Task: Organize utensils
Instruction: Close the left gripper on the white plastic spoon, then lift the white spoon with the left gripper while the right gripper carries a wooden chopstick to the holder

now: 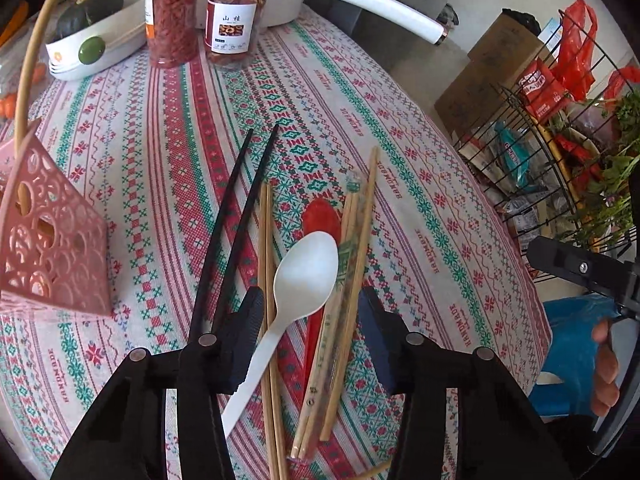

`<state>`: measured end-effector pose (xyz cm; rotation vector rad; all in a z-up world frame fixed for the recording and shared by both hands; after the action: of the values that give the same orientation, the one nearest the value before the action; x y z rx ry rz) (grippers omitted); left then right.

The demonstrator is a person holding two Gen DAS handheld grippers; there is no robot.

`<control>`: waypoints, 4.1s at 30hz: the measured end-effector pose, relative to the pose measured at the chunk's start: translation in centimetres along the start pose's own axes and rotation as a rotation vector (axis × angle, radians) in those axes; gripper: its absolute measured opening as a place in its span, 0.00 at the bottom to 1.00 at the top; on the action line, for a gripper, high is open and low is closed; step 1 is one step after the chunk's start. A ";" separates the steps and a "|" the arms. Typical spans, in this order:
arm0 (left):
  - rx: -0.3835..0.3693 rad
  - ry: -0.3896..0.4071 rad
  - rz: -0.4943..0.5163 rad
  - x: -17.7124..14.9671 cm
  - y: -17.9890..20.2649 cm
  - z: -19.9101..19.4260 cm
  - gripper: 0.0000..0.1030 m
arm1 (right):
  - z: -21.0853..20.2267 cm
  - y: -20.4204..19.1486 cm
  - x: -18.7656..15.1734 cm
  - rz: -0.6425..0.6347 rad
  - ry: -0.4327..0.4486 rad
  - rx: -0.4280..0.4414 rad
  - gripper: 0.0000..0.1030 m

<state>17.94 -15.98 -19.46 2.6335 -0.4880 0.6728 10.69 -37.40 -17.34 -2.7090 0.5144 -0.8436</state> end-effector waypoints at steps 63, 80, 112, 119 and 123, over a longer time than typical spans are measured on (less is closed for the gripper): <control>-0.002 0.309 0.008 -1.5 -3.7 -13.0 0.11 | 11.7 -6.9 3.0 -0.049 -0.006 -0.217 0.25; 0.006 0.438 -0.009 -0.5 -3.8 -16.0 0.11 | 6.1 -7.2 3.6 -0.057 0.066 -0.030 0.05; -0.211 0.918 -0.227 8.4 -13.7 -16.6 0.11 | -4.9 -14.0 4.1 -0.136 0.366 0.320 0.05; -0.170 0.846 -0.238 7.4 -14.5 -14.6 0.12 | -4.3 -14.6 4.2 -0.146 0.361 0.317 0.05; -0.141 0.801 -0.237 6.7 -14.2 -14.9 0.12 | -4.4 -14.7 4.0 -0.144 0.362 0.323 0.05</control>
<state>23.71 1.30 -7.76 2.0069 0.0174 1.4332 14.91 -26.32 -6.78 -2.3270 0.2258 -1.3412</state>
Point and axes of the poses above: each gripper's, at about its wrist camera, not at the fingertips, and z roughly the way its jaws point, y to its right, x to its top, the point moved 2 cm from there along z, roughly the way its jaws point, and after that the axes turned 10 degrees about y, right-handed, at the moved point
